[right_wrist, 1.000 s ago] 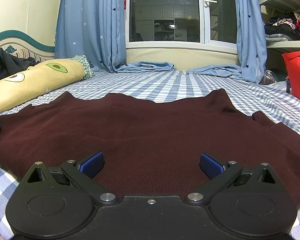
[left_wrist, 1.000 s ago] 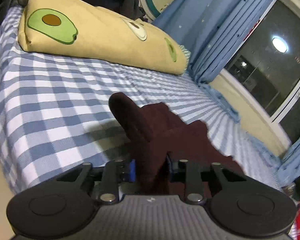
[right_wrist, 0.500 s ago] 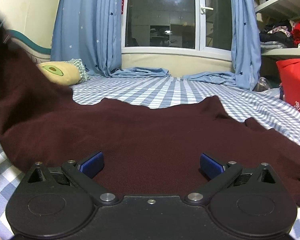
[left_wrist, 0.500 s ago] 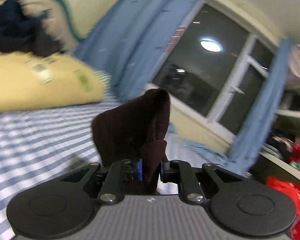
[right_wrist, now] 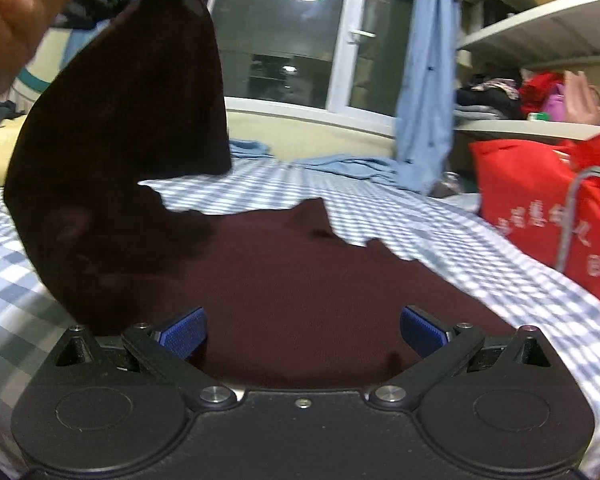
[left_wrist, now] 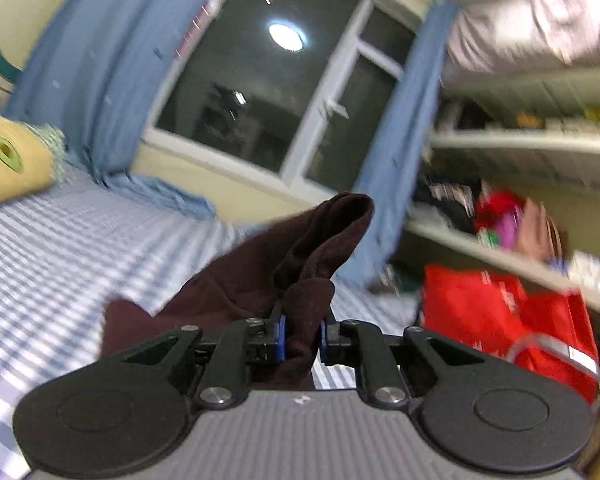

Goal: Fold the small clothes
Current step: 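Lift the folded sweatshirt off the sheet with the left tool, then fold the lifted edge over onto the sweatshirt and open the left tool, then move the right tool to the opposite end of the folded sweatshirt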

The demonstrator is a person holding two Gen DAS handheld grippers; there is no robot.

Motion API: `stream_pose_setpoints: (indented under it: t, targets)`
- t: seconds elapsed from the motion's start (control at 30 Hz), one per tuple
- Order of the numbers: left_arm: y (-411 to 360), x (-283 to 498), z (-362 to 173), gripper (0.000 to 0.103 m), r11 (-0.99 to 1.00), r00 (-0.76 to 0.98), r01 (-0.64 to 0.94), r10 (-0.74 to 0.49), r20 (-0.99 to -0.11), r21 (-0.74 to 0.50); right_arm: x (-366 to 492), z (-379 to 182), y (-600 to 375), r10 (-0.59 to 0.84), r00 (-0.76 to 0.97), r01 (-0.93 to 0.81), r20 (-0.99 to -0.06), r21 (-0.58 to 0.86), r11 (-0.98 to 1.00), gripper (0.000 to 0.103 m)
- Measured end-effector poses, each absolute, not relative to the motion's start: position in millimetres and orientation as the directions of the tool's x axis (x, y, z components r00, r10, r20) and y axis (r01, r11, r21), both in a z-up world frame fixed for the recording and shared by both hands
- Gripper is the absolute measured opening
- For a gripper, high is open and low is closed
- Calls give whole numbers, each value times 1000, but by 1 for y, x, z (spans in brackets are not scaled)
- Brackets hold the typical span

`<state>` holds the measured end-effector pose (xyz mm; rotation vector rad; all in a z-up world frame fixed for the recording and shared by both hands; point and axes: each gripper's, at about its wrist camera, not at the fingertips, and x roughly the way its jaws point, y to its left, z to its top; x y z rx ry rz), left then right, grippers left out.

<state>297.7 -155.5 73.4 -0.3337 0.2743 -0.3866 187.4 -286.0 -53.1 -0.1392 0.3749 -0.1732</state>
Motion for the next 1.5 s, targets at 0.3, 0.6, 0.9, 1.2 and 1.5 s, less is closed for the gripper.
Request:
stream_pose_setpoints:
  t: [0.3, 0.6, 0.9, 1.2, 1.5]
  targets:
    - [-187, 290, 26, 15, 886, 819, 381, -457, -348, -265, 163, -68, -321, -265, 873, 221, -409, -153, 963, 103]
    - [-197, 276, -1, 17, 894, 736, 405, -442, -512, -190, 144, -79, -340, -290, 849, 255, -441, -140, 957, 103]
    - [-183, 262, -11, 44, 905, 732, 388, -417, -539, -173, 132, -80, -365, -307, 839, 300, -449, -89, 950, 103]
    - [-181, 239, -3, 81, 899, 742, 410, -428, -515, -156, 132, -77, -369, -285, 848, 299, -448, -40, 953, 103]
    - [-146, 192, 29, 101, 941, 852, 335, -327, -409, -55, 120, -61, -381, -135, 943, 188, -303, 153, 970, 103]
